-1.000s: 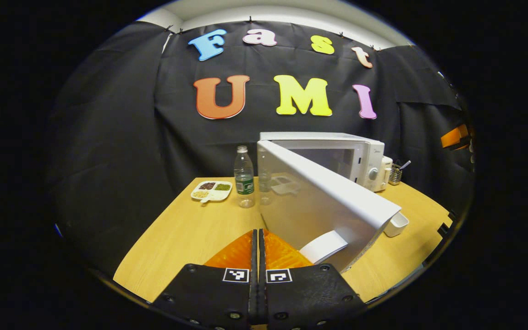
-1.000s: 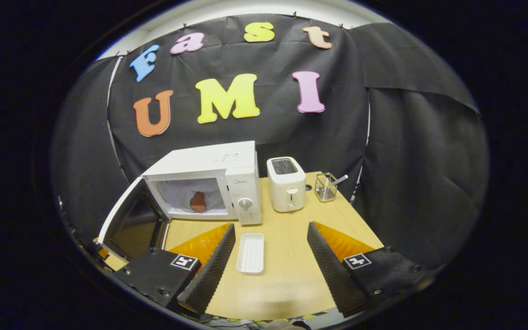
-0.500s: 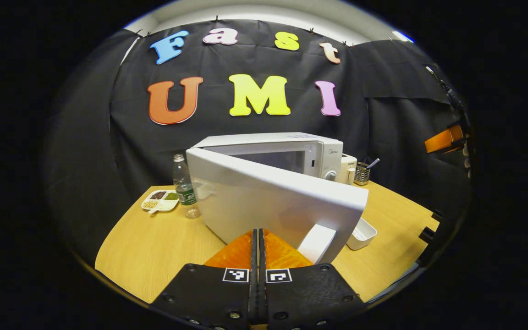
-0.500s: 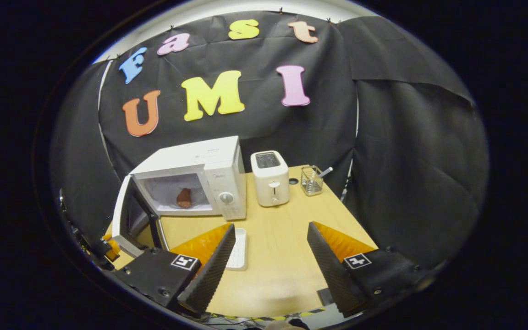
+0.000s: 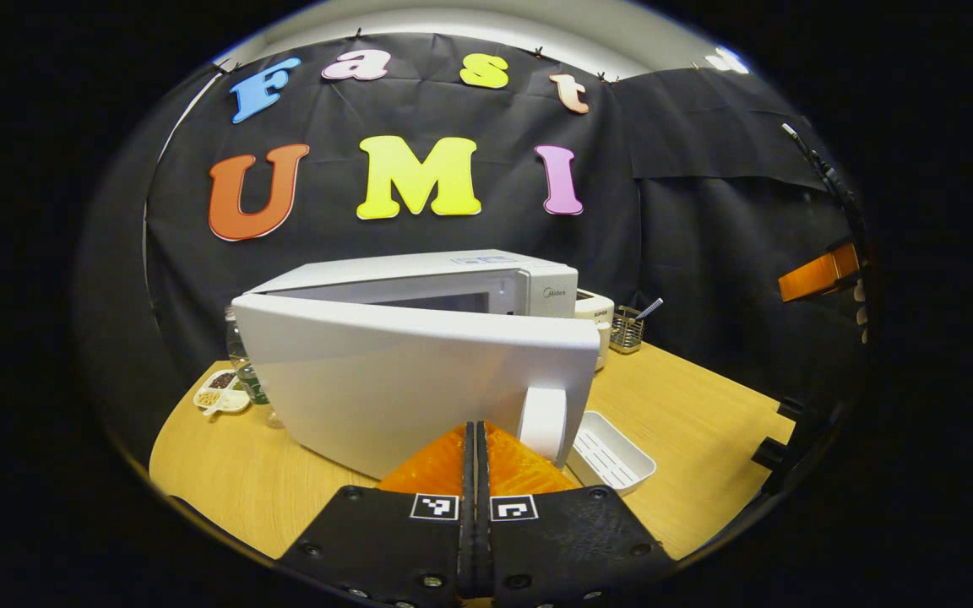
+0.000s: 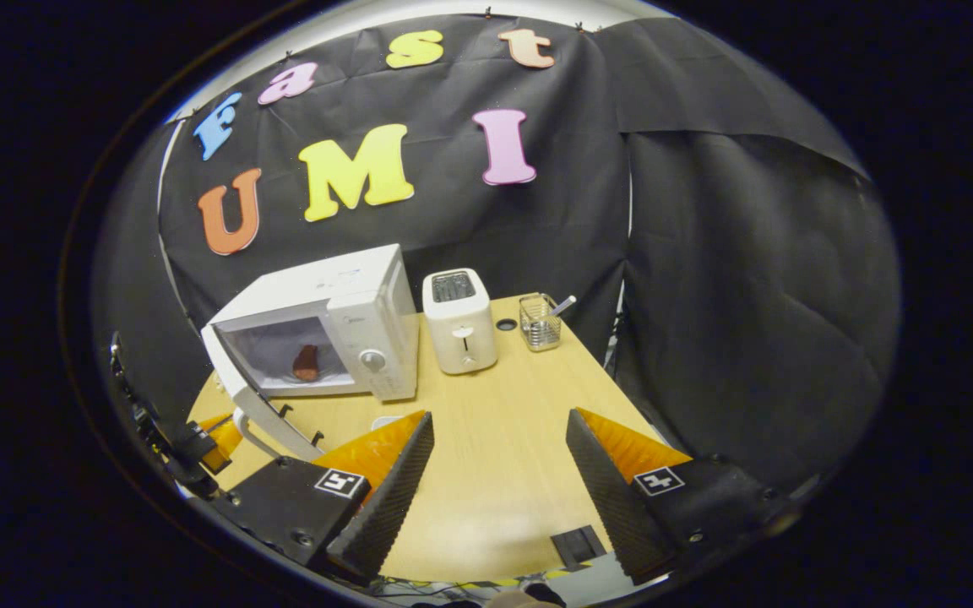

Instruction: Open the microwave oven with the left hand, put the food in, and close the microwave oven.

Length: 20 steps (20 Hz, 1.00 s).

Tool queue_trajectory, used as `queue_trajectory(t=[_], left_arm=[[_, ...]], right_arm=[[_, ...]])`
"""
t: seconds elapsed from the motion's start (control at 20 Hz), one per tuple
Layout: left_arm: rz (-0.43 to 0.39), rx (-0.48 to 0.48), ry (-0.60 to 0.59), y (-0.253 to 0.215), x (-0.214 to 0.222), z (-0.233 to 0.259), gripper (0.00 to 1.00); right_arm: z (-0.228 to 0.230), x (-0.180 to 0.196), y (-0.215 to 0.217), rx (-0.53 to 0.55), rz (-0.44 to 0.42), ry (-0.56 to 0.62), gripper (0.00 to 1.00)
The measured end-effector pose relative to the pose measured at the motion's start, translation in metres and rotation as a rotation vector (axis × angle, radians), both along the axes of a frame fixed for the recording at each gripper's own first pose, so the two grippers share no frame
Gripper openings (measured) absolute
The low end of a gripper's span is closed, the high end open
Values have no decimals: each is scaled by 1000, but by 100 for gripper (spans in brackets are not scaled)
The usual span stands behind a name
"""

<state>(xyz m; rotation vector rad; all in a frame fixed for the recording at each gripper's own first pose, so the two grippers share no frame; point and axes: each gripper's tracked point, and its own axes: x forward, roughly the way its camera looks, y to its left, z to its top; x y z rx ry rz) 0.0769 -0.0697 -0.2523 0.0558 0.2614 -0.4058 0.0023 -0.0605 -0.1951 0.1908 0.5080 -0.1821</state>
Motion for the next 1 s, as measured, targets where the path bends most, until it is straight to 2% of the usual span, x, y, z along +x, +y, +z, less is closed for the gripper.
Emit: queue_trajectory(t=[0.45, 0.5, 0.55, 1.0], left_arm=[[-21, 5, -27, -41, 61, 6, 0], [-22, 4, -30, -44, 66, 6, 0], [-19, 5, -37, -45, 71, 8, 0], [26, 6, -36, -59, 120, 7, 0]], right_arm=[[-3, 16, -17, -12, -4, 14, 100], [-4, 17, -19, -11, -5, 16, 91], [-4, 20, -20, -10, -7, 20, 100], [-12, 46, -13, 1, 29, 34, 100]])
